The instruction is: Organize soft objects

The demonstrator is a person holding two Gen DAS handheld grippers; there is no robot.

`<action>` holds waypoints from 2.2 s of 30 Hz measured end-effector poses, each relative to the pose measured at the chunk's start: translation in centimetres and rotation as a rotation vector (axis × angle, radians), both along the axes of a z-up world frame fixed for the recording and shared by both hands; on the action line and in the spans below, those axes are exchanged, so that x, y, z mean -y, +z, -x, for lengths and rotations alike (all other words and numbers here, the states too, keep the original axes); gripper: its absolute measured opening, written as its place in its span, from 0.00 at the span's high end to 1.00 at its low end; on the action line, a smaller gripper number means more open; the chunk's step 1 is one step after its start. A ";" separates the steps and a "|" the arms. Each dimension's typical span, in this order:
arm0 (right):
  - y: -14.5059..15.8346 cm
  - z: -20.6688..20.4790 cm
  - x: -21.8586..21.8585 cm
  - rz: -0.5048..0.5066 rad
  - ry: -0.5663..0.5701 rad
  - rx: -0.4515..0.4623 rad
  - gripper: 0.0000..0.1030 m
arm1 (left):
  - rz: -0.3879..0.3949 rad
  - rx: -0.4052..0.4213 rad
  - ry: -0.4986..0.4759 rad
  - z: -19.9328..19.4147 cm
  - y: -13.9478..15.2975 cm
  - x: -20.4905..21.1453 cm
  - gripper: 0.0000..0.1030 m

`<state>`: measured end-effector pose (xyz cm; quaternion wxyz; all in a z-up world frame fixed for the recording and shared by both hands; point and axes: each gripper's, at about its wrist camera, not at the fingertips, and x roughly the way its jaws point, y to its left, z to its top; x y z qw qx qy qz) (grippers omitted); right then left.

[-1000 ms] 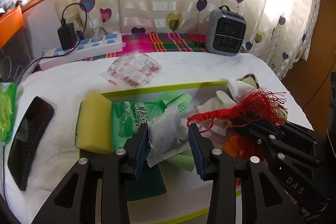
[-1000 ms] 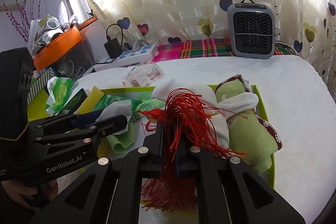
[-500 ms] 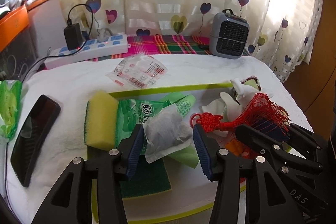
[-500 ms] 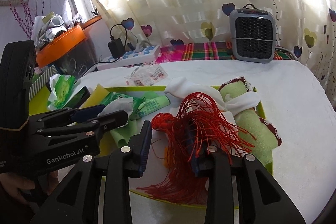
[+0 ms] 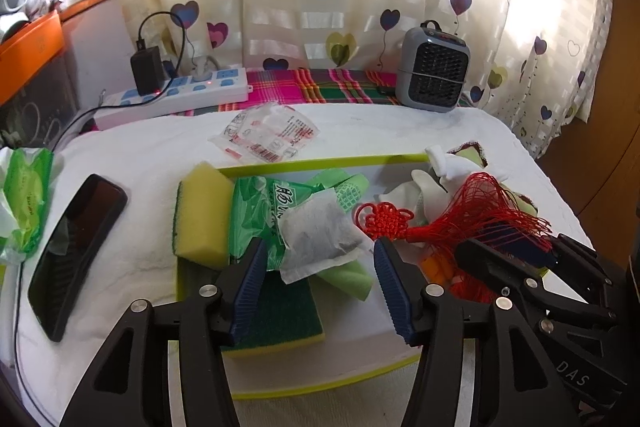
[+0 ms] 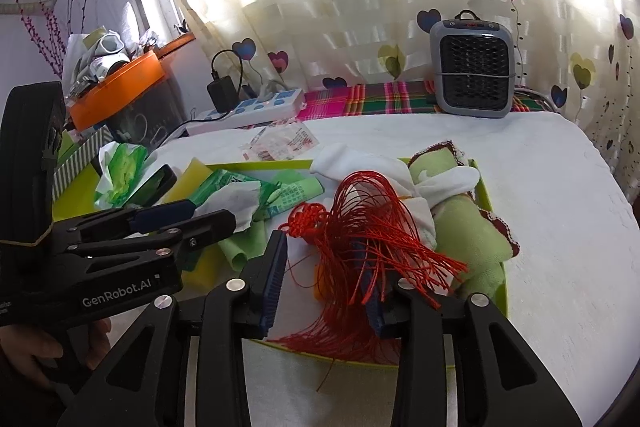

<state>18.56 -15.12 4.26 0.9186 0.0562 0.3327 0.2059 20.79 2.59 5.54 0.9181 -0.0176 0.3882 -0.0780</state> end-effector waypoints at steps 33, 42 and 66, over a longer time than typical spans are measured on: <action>0.5 4.5 1.6 0.050 -0.073 0.039 0.43 | -0.011 0.024 0.027 6.0 1.1 0.4 0.45; 0.5 6.3 1.8 0.063 -0.078 0.044 0.42 | -0.009 0.026 0.039 8.6 1.1 0.3 0.45; -2.5 8.8 1.0 0.200 -0.073 -0.074 0.42 | -0.054 -0.102 0.051 12.5 -3.9 1.5 0.45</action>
